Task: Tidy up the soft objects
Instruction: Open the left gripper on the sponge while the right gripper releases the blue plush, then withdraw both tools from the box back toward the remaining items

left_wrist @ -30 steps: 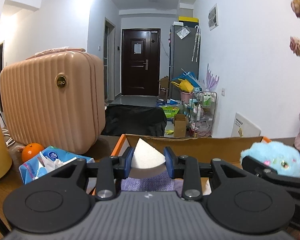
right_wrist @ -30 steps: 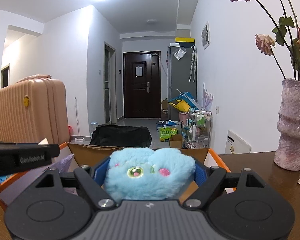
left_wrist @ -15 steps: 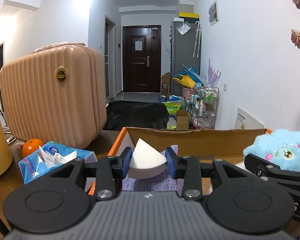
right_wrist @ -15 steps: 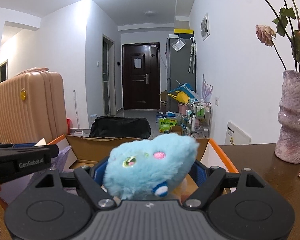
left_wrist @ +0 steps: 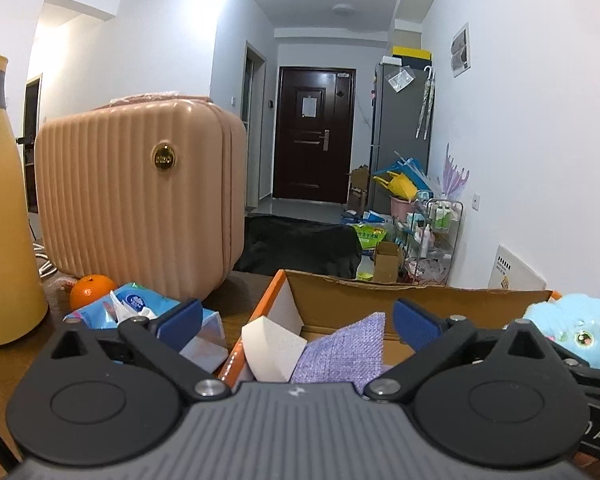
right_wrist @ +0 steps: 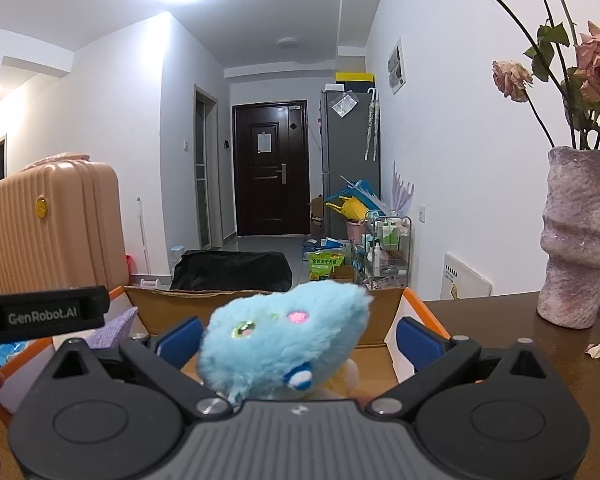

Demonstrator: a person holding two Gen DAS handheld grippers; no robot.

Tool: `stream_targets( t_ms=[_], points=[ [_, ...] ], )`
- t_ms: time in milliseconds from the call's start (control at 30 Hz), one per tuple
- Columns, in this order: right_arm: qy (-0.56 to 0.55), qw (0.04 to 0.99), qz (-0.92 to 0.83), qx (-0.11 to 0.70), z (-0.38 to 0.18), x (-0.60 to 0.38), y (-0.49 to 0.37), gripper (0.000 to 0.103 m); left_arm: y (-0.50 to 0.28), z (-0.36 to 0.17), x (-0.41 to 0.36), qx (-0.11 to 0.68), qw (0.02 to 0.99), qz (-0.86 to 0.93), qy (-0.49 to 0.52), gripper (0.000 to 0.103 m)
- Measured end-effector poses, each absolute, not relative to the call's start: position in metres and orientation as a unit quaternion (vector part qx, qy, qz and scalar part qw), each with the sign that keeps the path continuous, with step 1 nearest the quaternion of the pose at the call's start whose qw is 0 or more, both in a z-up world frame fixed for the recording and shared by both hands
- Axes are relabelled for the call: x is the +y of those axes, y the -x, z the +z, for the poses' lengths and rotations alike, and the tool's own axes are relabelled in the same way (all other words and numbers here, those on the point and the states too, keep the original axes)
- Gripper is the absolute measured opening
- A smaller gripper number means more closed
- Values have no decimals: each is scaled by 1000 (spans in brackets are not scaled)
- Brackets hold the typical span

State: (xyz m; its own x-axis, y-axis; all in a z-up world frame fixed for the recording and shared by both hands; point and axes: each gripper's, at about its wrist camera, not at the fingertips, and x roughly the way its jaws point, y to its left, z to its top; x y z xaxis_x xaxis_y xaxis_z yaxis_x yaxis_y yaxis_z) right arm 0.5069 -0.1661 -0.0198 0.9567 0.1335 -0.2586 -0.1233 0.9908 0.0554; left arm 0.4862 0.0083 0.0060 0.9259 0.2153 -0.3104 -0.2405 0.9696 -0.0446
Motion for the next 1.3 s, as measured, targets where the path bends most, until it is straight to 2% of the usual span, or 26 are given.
stream_targets(
  t_ms=[733, 1300],
  points=[
    [-17, 990, 66, 125, -11, -171, -498, 103, -481, 16, 19, 166, 978, 107, 73, 103],
    [-32, 991, 68, 108, 2, -187, -467, 103, -442, 30, 33, 148, 981, 102, 75, 103]
  ],
)
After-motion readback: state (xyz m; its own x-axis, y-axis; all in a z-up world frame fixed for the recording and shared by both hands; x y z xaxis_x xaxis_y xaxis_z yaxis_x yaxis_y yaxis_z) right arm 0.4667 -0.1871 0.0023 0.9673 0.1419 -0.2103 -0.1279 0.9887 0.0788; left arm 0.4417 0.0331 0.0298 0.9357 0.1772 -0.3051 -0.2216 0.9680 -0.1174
